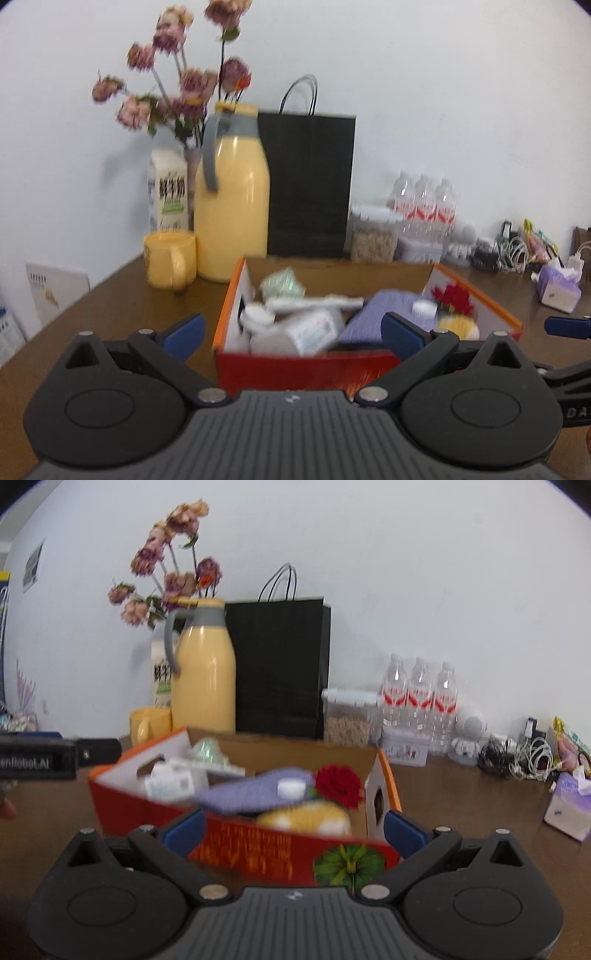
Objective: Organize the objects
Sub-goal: 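Carry the cloth into the box with the left tool while the right tool drops the cap in, then grasp the white cap with the left tool while the right tool grasps the black USB cable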
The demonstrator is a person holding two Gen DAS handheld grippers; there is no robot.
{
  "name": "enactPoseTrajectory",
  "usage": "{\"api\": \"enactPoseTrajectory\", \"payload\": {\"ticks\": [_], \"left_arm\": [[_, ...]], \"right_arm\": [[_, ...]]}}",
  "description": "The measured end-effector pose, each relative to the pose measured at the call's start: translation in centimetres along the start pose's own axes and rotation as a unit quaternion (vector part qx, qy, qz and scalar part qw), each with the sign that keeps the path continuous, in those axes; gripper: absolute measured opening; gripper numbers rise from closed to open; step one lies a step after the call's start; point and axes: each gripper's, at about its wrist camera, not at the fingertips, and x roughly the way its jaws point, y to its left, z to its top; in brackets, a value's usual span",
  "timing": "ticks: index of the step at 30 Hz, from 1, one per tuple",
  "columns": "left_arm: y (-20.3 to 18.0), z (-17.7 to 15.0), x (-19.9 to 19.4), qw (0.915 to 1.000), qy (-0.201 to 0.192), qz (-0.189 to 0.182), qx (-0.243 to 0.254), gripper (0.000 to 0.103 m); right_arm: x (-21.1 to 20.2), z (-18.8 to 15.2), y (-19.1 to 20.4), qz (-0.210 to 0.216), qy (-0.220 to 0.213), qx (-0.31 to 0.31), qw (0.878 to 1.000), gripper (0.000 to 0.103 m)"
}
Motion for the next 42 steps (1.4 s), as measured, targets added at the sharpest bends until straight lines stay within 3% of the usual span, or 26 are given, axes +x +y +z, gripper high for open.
{"api": "enactPoseTrajectory", "payload": {"ticks": [9,17,21,32,40,42], "left_arm": [[1.2,-2.8,-0.3,0.9983,0.055,0.0,0.019,0.103],[1.6,-4.5,-0.1,0.9968,0.078,-0.013,0.016,0.103],[1.8,-4.5,0.1,0.9965,0.081,-0.019,0.007,0.103],[2.2,-4.8,0.8,0.9956,0.091,-0.018,-0.012,0.103],[1.8,-5.0,1.0,0.9952,0.097,-0.017,-0.006,0.103],[1.7,-5.0,1.1,0.9947,0.102,-0.017,-0.003,0.103]], "right_arm": [[-0.2,-2.9,0.3,-0.006,0.066,-0.023,0.998,0.103],[1.1,-4.3,-0.1,-0.01,0.115,-0.021,0.993,0.103],[1.2,-4.4,-0.8,-0.005,0.117,-0.001,0.993,0.102],[2.2,-4.9,-2.5,-0.007,0.14,0.046,0.989,0.078],[2.3,-4.8,-2.2,0.008,0.137,0.039,0.99,0.067],[2.3,-4.7,-2.0,0.014,0.134,0.037,0.99,0.06]]}}
